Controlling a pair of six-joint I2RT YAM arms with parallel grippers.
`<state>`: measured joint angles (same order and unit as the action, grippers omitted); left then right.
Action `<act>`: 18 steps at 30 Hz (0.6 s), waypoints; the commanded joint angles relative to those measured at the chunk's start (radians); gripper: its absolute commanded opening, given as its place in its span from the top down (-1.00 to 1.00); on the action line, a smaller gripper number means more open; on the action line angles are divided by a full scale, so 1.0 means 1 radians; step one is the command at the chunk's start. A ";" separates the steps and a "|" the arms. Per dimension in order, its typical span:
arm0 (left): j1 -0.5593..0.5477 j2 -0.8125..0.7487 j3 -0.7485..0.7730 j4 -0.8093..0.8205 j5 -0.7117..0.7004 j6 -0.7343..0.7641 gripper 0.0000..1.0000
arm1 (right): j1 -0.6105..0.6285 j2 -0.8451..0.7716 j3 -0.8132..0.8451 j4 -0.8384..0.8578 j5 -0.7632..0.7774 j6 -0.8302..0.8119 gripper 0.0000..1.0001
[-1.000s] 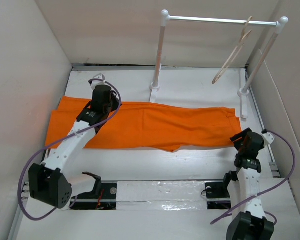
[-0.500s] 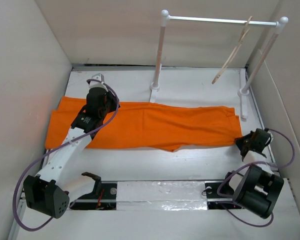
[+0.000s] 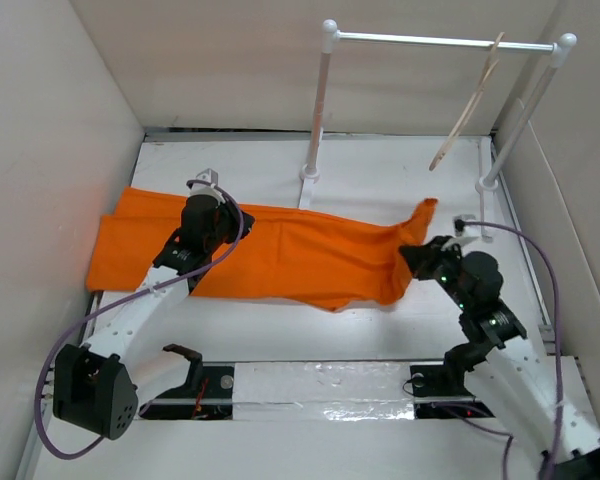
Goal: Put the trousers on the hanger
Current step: Fold the trousers at the center of the board.
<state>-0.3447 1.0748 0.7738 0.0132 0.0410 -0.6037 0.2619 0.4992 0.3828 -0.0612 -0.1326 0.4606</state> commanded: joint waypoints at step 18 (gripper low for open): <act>-0.028 -0.171 -0.527 0.321 0.138 -0.139 1.00 | 0.469 0.389 0.970 -0.175 0.432 -0.231 1.00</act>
<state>-0.3489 0.8921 0.2737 0.2054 0.1211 -0.7181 0.7746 0.8970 1.2366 -0.2733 0.3313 0.2726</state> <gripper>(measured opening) 0.003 0.059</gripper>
